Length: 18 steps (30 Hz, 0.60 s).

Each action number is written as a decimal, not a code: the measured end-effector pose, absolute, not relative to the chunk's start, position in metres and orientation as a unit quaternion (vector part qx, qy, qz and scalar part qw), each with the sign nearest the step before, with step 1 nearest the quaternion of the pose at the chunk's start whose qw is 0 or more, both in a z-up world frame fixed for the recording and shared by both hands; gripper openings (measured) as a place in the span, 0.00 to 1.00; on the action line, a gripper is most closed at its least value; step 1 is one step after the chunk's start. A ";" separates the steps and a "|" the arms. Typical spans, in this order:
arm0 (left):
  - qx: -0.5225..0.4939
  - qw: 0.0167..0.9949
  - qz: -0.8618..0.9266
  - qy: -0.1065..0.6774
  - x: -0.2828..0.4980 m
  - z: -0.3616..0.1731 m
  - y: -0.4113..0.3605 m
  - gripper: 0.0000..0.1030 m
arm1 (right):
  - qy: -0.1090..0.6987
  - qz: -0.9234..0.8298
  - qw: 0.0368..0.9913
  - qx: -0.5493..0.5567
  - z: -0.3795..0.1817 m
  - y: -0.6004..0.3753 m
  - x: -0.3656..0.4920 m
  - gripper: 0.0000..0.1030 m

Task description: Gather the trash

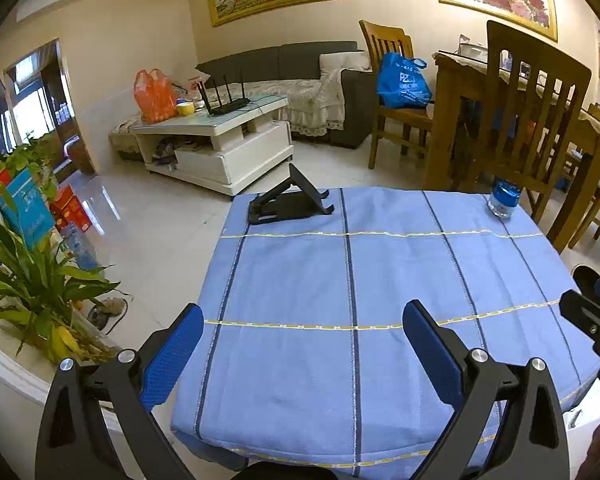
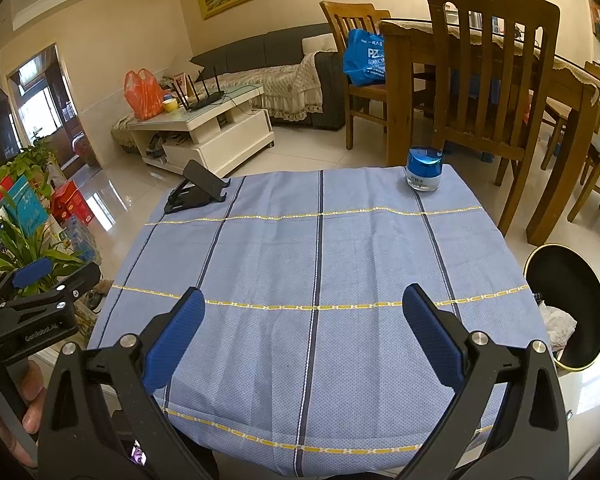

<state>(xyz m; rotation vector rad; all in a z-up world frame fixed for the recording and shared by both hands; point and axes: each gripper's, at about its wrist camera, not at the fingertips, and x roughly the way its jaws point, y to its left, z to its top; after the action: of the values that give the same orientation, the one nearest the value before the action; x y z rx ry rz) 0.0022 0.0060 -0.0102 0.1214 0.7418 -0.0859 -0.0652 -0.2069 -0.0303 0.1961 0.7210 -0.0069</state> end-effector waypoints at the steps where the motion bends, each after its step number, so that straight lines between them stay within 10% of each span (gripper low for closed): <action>1: 0.058 0.930 -0.041 0.359 0.001 -0.009 0.006 0.94 | 0.352 -0.004 0.931 0.096 -0.030 -0.207 -0.065 0.95; 18: 0.067 0.939 -0.024 0.336 -0.001 0.001 0.007 0.94 | 0.355 -0.008 0.929 0.102 -0.032 -0.210 -0.065 0.95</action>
<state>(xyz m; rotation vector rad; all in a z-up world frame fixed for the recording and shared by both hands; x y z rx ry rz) -0.0012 0.0068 0.0015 0.1367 0.6868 -0.0480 -0.0646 -0.2099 -0.0324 0.2093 0.7283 -0.0157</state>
